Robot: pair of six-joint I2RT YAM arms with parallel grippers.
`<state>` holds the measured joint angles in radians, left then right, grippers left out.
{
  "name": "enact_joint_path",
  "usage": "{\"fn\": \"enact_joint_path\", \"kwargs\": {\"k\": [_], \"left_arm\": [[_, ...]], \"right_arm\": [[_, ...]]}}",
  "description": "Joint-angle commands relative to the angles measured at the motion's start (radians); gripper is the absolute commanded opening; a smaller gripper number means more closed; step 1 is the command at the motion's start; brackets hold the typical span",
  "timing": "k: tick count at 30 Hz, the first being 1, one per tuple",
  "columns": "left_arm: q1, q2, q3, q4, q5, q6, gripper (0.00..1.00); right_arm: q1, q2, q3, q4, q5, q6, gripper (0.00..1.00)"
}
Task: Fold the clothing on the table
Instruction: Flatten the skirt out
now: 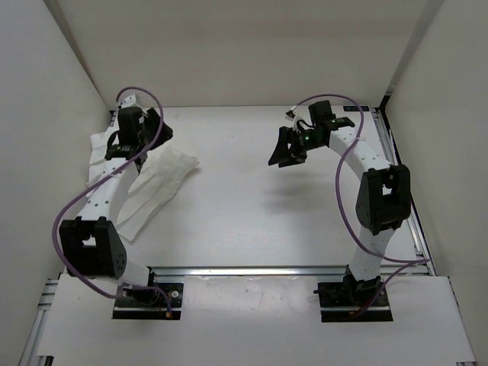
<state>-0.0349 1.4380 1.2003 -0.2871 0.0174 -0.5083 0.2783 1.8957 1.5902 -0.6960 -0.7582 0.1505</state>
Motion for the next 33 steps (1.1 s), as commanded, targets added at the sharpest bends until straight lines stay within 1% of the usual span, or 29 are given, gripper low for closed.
{"fn": "enact_joint_path", "kwargs": {"k": [1, 2, 4, 5, 8, 10, 11, 12, 16, 18, 24, 29, 33], "left_arm": [[-0.031, 0.12, 0.102, -0.039, -0.088, 0.025, 0.65], [-0.039, 0.157, 0.143, -0.053, -0.103, 0.037, 0.66], [-0.089, 0.205, 0.2, -0.104, -0.199, 0.069, 0.66], [-0.111, 0.234, 0.226, -0.115, -0.25, 0.109, 0.66], [-0.163, 0.301, 0.264, -0.129, -0.332, 0.143, 0.66], [-0.197, 0.352, 0.307, -0.174, -0.387, 0.168, 0.66], [-0.206, 0.387, 0.347, -0.225, -0.396, 0.18, 0.66], [-0.224, 0.421, 0.378, -0.262, -0.436, 0.198, 0.66], [-0.29, 0.486, 0.412, -0.31, -0.583, 0.255, 0.67], [-0.31, 0.496, 0.412, -0.316, -0.612, 0.257, 0.67], [-0.312, 0.464, 0.409, -0.336, -0.666, 0.254, 0.67], [-0.289, 0.392, 0.374, -0.299, -0.637, 0.24, 0.67], [-0.267, 0.4, 0.389, -0.333, -0.636, 0.241, 0.67]], "right_arm": [[0.03, -0.023, 0.053, 0.05, -0.076, 0.009, 0.67], [0.033, -0.027, 0.027, 0.056, -0.063, 0.011, 0.67], [0.041, -0.058, -0.01, 0.064, -0.047, 0.014, 0.67], [0.036, -0.07, -0.047, 0.064, -0.041, 0.015, 0.67], [0.021, -0.101, -0.11, 0.085, -0.033, 0.03, 0.67], [-0.017, -0.139, -0.148, 0.102, -0.027, 0.047, 0.67], [-0.031, -0.148, -0.166, 0.11, -0.029, 0.053, 0.68], [-0.048, -0.164, -0.189, 0.116, -0.036, 0.057, 0.68], [-0.111, -0.21, -0.254, 0.127, -0.035, 0.057, 0.67], [-0.142, -0.225, -0.3, 0.128, -0.041, 0.061, 0.67], [-0.159, -0.231, -0.322, 0.133, -0.032, 0.06, 0.67], [-0.146, -0.216, -0.306, 0.133, -0.04, 0.06, 0.67], [-0.134, -0.192, -0.273, 0.124, -0.047, 0.06, 0.67]]}}
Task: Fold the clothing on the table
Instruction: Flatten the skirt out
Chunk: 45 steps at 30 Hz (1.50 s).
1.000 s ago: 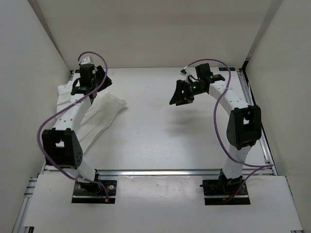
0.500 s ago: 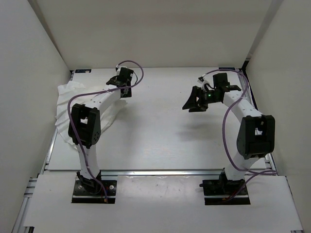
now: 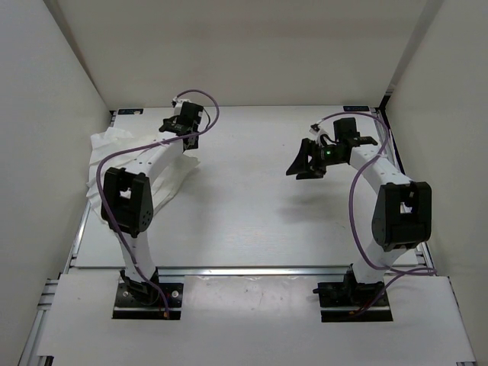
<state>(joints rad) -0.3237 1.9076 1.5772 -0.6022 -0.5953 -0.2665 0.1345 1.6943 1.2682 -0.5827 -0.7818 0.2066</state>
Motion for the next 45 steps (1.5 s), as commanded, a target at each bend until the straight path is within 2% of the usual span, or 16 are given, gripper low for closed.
{"fn": "enact_joint_path", "kwargs": {"k": [1, 9, 12, 15, 17, 20, 22, 23, 26, 27, 29, 32, 34, 39, 40, 45], "left_arm": [[0.028, -0.071, 0.01, -0.019, -0.018, 0.0, 0.67], [0.043, -0.012, -0.019, -0.001, 0.018, 0.007, 0.67], [0.046, 0.028, 0.009, -0.016, 0.022, -0.003, 0.63], [0.049, 0.071, 0.029, -0.045, 0.066, -0.008, 0.4], [0.048, 0.087, 0.035, -0.054, 0.081, -0.011, 0.0], [0.018, 0.079, 0.072, -0.059, 0.191, -0.017, 0.0], [-0.033, 0.068, 0.133, -0.068, 0.351, -0.019, 0.0], [-0.06, 0.07, 0.179, -0.065, 0.385, -0.014, 0.0], [-0.208, 0.088, 0.373, -0.12, 0.455, 0.004, 0.0], [-0.225, 0.087, 0.429, -0.142, 0.451, 0.004, 0.0], [-0.265, 0.052, 0.455, -0.146, 0.482, -0.014, 0.0], [-0.236, -0.057, 0.356, -0.088, 0.538, -0.075, 0.0], [-0.194, -0.152, 0.203, -0.013, 0.54, -0.111, 0.0], [-0.081, -0.387, -0.063, 0.067, 0.54, -0.152, 0.0], [-0.039, -0.436, -0.192, 0.062, 0.545, -0.151, 0.0], [-0.06, -0.456, -0.469, 0.061, 0.549, -0.166, 0.0]], "right_arm": [[0.017, 0.018, 0.053, 0.009, -0.024, 0.005, 0.67], [0.017, 0.038, 0.085, 0.0, -0.03, 0.004, 0.67], [0.008, 0.038, 0.076, -0.006, -0.033, 0.001, 0.67], [-0.003, 0.031, 0.079, -0.005, -0.03, 0.001, 0.66], [-0.01, 0.027, 0.068, -0.005, -0.027, -0.001, 0.67], [-0.027, 0.01, 0.048, -0.002, -0.022, -0.001, 0.67], [-0.047, 0.007, 0.037, 0.003, -0.037, 0.005, 0.66], [-0.049, 0.004, 0.027, 0.012, -0.039, 0.008, 0.66], [-0.073, 0.001, 0.023, 0.023, -0.042, 0.017, 0.66], [-0.072, 0.002, 0.023, 0.024, -0.042, 0.019, 0.66], [-0.078, -0.004, 0.019, 0.033, -0.036, 0.02, 0.67], [-0.079, -0.015, -0.006, 0.046, -0.042, 0.033, 0.66], [-0.082, -0.019, -0.035, 0.057, -0.045, 0.036, 0.66], [-0.09, -0.028, -0.073, 0.061, -0.031, 0.037, 0.66], [-0.096, -0.033, -0.075, 0.063, -0.037, 0.048, 0.66], [-0.107, -0.013, -0.053, 0.06, -0.043, 0.054, 0.66]]}}
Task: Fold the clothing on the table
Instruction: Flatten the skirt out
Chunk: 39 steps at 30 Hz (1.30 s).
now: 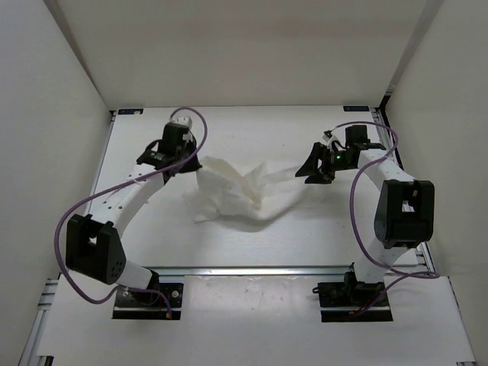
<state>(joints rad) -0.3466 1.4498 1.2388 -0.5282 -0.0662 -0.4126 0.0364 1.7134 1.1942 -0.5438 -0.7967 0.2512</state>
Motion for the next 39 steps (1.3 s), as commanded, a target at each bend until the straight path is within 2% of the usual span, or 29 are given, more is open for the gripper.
{"fn": "enact_joint_path", "kwargs": {"k": [1, 3, 8, 11, 15, 20, 24, 29, 39], "left_arm": [[-0.051, -0.002, -0.157, -0.013, 0.016, -0.025, 0.0], [-0.052, -0.014, -0.231, 0.003, 0.022, -0.04, 0.0], [-0.02, -0.031, -0.246, 0.022, 0.035, -0.037, 0.0], [0.006, -0.026, -0.233, 0.013, 0.046, -0.019, 0.0], [0.023, -0.012, -0.205, 0.005, 0.062, -0.003, 0.0], [0.011, 0.018, -0.187, -0.006, 0.074, 0.012, 0.0], [0.001, 0.02, -0.193, -0.012, 0.113, 0.014, 0.0], [-0.092, 0.063, -0.185, -0.039, 0.154, 0.031, 0.0], [-0.19, 0.119, -0.216, 0.017, 0.284, -0.005, 0.0]], "right_arm": [[0.0, -0.04, 0.022, 0.019, -0.027, 0.019, 0.67], [0.014, -0.032, 0.042, 0.016, -0.024, 0.014, 0.66], [0.074, 0.021, 0.103, -0.037, -0.025, -0.01, 0.65], [0.129, 0.086, 0.229, -0.151, 0.042, -0.087, 0.66], [0.289, 0.212, 0.482, -0.333, 0.215, -0.194, 0.65], [0.427, 0.351, 0.68, -0.398, 0.289, -0.198, 0.65], [0.476, 0.368, 0.703, -0.363, 0.281, -0.176, 0.67], [0.513, 0.396, 0.734, -0.39, 0.329, -0.193, 0.65], [0.5, 0.318, 0.664, -0.338, 0.317, -0.149, 0.66]]}}
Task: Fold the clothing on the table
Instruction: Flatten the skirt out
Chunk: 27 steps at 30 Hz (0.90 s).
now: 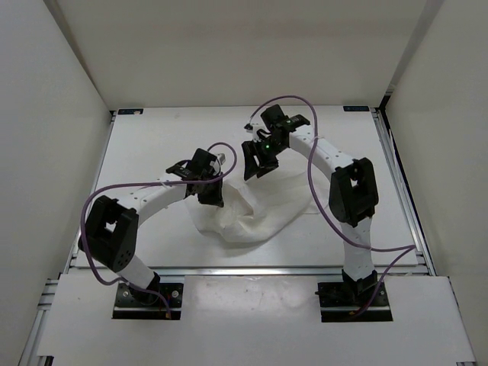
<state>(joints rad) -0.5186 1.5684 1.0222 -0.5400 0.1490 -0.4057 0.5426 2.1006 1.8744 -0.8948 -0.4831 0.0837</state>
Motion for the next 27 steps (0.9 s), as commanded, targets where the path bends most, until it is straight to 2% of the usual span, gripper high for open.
{"fn": "enact_joint_path", "kwargs": {"k": [1, 3, 4, 5, 7, 8, 10, 13, 16, 18, 19, 20, 22, 23, 25, 27], "left_arm": [[-0.018, 0.007, 0.009, 0.023, 0.084, -0.01, 0.0], [-0.003, 0.009, 0.042, -0.006, 0.089, -0.002, 0.12], [0.027, -0.004, 0.055, -0.017, 0.099, -0.001, 0.3], [0.049, -0.019, 0.076, -0.031, 0.11, 0.004, 0.36], [0.129, -0.082, 0.11, -0.04, 0.158, 0.013, 0.57], [0.147, -0.099, 0.149, -0.049, 0.168, 0.015, 0.62], [0.216, -0.126, 0.205, -0.084, 0.208, 0.025, 0.62], [0.238, -0.189, 0.231, -0.112, 0.225, 0.007, 0.63], [0.241, -0.272, 0.133, -0.057, 0.289, -0.054, 0.62], [0.246, -0.347, -0.058, 0.041, 0.412, -0.129, 0.58], [0.243, -0.364, -0.097, 0.069, 0.434, -0.146, 0.56], [0.232, -0.399, -0.164, 0.116, 0.475, -0.178, 0.49], [0.21, -0.432, -0.218, 0.143, 0.489, -0.203, 0.23], [0.218, -0.447, -0.235, 0.14, 0.503, -0.199, 0.02], [0.213, -0.433, -0.229, 0.137, 0.512, -0.171, 0.0], [0.14, -0.368, -0.223, 0.123, 0.497, -0.15, 0.0]], "right_arm": [[-0.006, -0.074, -0.043, 0.016, 0.006, 0.024, 0.66], [-0.004, -0.086, -0.082, 0.025, -0.009, 0.036, 0.66], [-0.003, -0.086, -0.102, 0.031, -0.015, 0.037, 0.65], [-0.006, -0.094, -0.13, 0.043, -0.015, 0.039, 0.65], [-0.004, -0.111, -0.176, 0.062, -0.023, 0.048, 0.66], [-0.007, -0.114, -0.181, 0.069, -0.028, 0.05, 0.66], [-0.016, -0.113, -0.187, 0.074, -0.032, 0.059, 0.65], [-0.018, -0.108, -0.187, 0.069, -0.034, 0.064, 0.65], [-0.033, -0.097, -0.201, 0.071, -0.029, 0.059, 0.65], [-0.035, -0.074, -0.222, 0.089, -0.023, 0.057, 0.61], [-0.036, -0.076, -0.224, 0.091, -0.017, 0.057, 0.59], [-0.044, -0.061, -0.224, 0.097, -0.006, 0.06, 0.55], [-0.056, -0.038, -0.216, 0.117, 0.001, 0.079, 0.48], [-0.065, -0.033, -0.215, 0.119, 0.006, 0.091, 0.43], [-0.082, -0.025, -0.219, 0.175, -0.009, 0.117, 0.32], [-0.107, -0.002, -0.213, 0.203, -0.043, 0.145, 0.13]]}}
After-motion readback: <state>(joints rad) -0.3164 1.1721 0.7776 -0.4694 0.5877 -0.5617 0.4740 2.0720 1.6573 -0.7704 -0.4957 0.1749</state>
